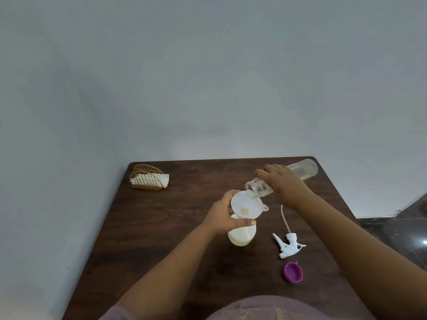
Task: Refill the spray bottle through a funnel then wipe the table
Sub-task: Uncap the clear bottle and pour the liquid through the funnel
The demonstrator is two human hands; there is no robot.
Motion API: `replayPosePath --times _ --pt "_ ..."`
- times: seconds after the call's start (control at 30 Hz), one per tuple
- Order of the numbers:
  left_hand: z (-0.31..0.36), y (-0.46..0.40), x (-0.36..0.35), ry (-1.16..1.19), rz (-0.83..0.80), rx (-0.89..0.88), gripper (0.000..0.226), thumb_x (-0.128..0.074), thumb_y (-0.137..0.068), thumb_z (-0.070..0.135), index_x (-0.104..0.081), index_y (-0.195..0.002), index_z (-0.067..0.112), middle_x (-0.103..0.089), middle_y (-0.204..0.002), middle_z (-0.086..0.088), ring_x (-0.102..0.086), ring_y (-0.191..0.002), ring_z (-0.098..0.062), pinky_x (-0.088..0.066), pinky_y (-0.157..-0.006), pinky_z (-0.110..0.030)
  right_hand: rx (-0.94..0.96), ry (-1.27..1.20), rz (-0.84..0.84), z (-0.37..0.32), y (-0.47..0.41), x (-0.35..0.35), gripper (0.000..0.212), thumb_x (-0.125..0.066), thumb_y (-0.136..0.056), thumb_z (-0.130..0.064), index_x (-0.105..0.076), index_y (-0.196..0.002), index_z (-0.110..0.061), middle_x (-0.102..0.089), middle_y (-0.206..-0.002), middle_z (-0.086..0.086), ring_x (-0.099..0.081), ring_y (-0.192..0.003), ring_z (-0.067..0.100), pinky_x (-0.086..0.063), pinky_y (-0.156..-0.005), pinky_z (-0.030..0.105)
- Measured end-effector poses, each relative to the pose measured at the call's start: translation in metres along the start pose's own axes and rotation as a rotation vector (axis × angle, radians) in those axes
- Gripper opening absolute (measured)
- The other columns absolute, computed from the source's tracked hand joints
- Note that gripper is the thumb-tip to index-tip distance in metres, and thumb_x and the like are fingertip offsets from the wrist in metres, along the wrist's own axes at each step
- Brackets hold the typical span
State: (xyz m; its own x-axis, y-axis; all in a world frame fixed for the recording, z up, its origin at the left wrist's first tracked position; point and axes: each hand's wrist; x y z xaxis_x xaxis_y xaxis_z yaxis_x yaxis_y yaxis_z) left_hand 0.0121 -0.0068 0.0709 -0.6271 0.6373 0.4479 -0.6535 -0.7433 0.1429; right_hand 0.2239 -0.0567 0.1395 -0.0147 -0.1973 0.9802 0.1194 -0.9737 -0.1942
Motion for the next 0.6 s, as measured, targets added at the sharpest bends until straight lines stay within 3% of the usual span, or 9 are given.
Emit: replayPosePath --times 0.6 --pt "0.002 0.0 -0.0002 -0.014 -0.017 0.005 0.088 -0.087 -0.064 0.046 -0.037 -0.136 0.036 -0.056 -0.13 0.011 -0.058 -0.115 -0.014 -0.053 -0.095 -0.036 0.008 0.026 -0.022 -0.0025 0.0013 0.0033 0.042 -0.061 -0.079 -0.007 -0.054 -0.118 -0.02 -0.056 -0.104 0.003 -0.054 -0.097 0.024 -0.039 -0.09 0.034"
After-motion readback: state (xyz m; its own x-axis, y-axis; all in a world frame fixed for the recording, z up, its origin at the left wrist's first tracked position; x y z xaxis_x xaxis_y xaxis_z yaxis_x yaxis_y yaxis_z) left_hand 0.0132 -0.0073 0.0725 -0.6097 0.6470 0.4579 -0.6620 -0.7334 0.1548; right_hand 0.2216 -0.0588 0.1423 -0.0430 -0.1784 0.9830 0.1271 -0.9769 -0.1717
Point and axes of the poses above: each hand's wrist, its own y-axis away from the middle knuckle, its own x-axis out of the back of the hand, z = x × y
